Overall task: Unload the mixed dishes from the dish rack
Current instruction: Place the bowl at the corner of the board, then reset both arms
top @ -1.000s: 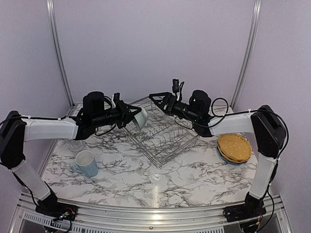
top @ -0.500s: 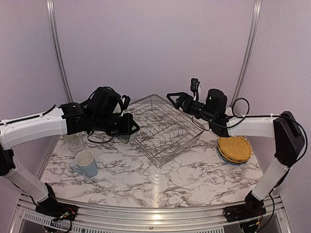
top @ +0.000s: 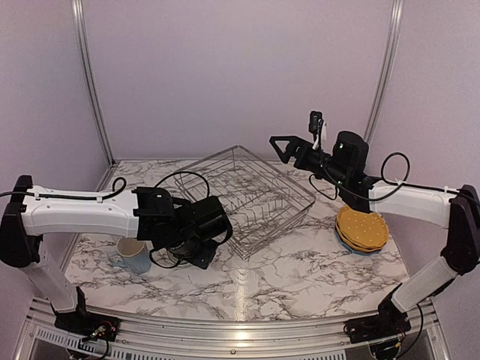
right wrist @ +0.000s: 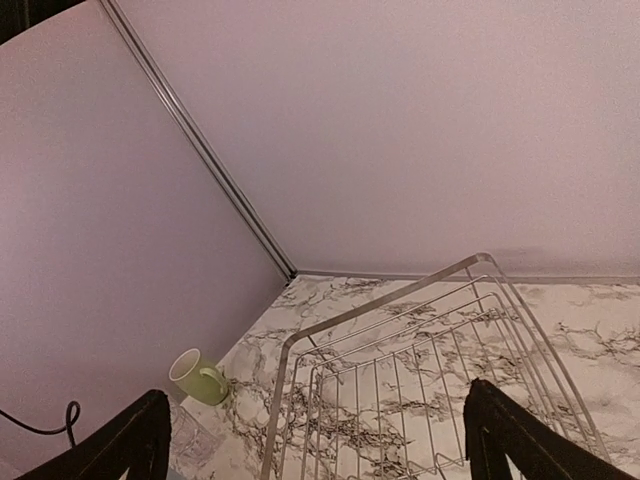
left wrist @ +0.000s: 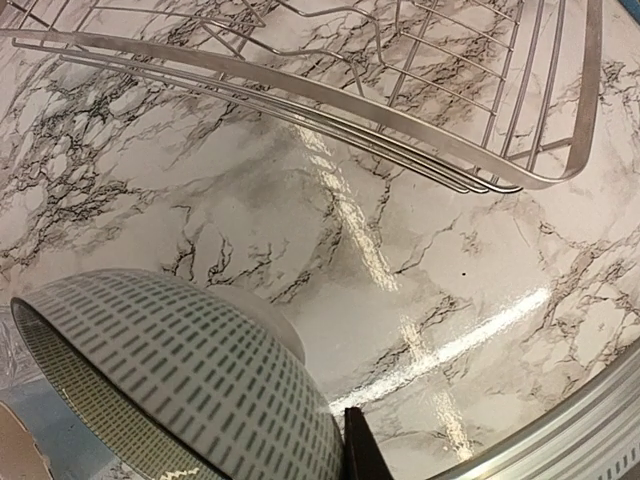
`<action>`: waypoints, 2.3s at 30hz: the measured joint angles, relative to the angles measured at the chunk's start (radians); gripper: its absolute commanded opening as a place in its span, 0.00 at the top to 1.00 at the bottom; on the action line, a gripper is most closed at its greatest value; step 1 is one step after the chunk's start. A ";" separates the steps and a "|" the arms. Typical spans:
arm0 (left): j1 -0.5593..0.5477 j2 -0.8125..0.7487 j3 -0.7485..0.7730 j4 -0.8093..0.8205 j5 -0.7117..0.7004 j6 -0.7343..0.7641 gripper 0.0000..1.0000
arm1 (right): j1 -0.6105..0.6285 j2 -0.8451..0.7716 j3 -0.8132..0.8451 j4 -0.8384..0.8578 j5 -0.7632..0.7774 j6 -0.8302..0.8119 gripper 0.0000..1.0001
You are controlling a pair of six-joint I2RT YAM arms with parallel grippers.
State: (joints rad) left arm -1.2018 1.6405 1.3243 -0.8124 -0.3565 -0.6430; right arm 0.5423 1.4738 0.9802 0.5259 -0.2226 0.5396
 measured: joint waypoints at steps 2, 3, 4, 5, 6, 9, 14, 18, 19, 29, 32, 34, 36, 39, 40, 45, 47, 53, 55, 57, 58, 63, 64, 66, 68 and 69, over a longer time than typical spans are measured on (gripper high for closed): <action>-0.021 0.021 0.000 -0.020 -0.014 -0.001 1.00 | 0.000 -0.013 -0.008 -0.007 0.007 -0.006 0.01; -0.031 0.032 0.000 -0.031 -0.020 -0.002 1.00 | 0.000 -0.021 -0.014 -0.011 0.010 -0.010 0.02; -0.037 0.041 0.000 -0.040 -0.024 -0.004 1.00 | 0.000 -0.027 -0.021 -0.013 0.013 -0.012 0.02; -0.041 0.047 -0.002 -0.047 -0.026 -0.004 1.00 | 0.000 -0.032 -0.027 -0.014 0.016 -0.013 0.01; -0.046 0.053 -0.006 -0.053 -0.028 -0.005 1.00 | 0.000 -0.038 -0.035 -0.017 0.019 -0.014 0.02; -0.053 0.066 -0.024 -0.064 -0.028 -0.010 1.00 | 0.000 -0.049 -0.053 -0.025 0.026 -0.016 0.01; -0.064 0.105 -0.045 -0.090 -0.027 -0.029 1.00 | 0.000 -0.050 -0.054 -0.032 0.030 -0.018 0.02; -0.070 0.132 -0.069 -0.102 -0.019 -0.048 1.00 | 0.000 -0.053 -0.061 -0.032 0.031 -0.018 0.02; -0.071 0.141 -0.073 -0.104 -0.018 -0.050 1.00 | 0.000 -0.053 -0.063 -0.032 0.031 -0.018 0.02; -0.082 0.173 -0.109 -0.129 -0.007 -0.061 1.00 | 0.000 -0.068 -0.090 -0.037 0.048 -0.026 0.02; -0.085 0.184 -0.122 -0.146 -0.007 -0.068 0.94 | 0.000 -0.079 -0.097 -0.038 0.054 -0.034 0.01; -0.089 0.196 -0.122 -0.161 -0.008 -0.072 0.82 | 0.000 -0.082 -0.098 -0.038 0.057 -0.037 0.02; -0.093 0.205 -0.122 -0.167 -0.011 -0.077 0.77 | 0.000 -0.084 -0.100 -0.038 0.058 -0.040 0.01; -0.096 0.206 -0.121 -0.172 -0.014 -0.080 0.72 | 0.000 -0.085 -0.102 -0.043 0.060 -0.044 0.01; -0.097 0.206 -0.121 -0.175 -0.016 -0.080 0.70 | 0.000 -0.087 -0.102 -0.047 0.063 -0.046 0.02; -0.097 0.204 -0.111 -0.187 -0.020 -0.079 0.47 | 0.000 -0.135 -0.111 -0.082 0.086 -0.068 0.01; -0.098 0.195 -0.100 -0.188 -0.021 -0.083 0.35 | 0.000 -0.158 -0.111 -0.093 0.099 -0.082 0.01; -0.103 0.090 -0.056 -0.191 -0.042 -0.066 0.18 | -0.001 -0.248 -0.098 -0.220 0.160 -0.184 0.02; -0.103 0.036 -0.035 -0.192 -0.060 -0.061 0.16 | -0.003 -0.297 -0.081 -0.292 0.203 -0.239 0.01; -0.103 -0.020 -0.009 -0.184 -0.090 -0.047 0.15 | -0.003 -0.351 -0.064 -0.356 0.240 -0.285 0.01; -0.103 -0.051 0.004 -0.176 -0.113 -0.037 0.14 | -0.003 -0.383 -0.055 -0.386 0.260 -0.308 0.02; -0.103 -0.191 0.045 -0.075 -0.273 0.059 0.07 | -0.004 -0.531 -0.013 -0.536 0.350 -0.379 0.01; -0.103 -0.220 0.046 -0.031 -0.325 0.092 0.05 | -0.004 -0.556 -0.005 -0.563 0.367 -0.387 0.02; -0.098 -0.273 0.042 0.070 -0.406 0.168 0.02 | -0.004 -0.605 0.013 -0.621 0.396 -0.402 0.01; -0.085 -0.334 0.019 0.200 -0.457 0.248 0.01 | -0.004 -0.647 0.028 -0.672 0.416 -0.415 0.01; -0.075 -0.377 -0.002 0.277 -0.471 0.293 0.01 | -0.004 -0.668 0.036 -0.698 0.425 -0.421 0.01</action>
State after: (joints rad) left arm -1.2766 1.2640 1.3224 -0.5354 -0.8276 -0.3504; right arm 0.5381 0.8059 1.0164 -0.1719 0.2020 0.1188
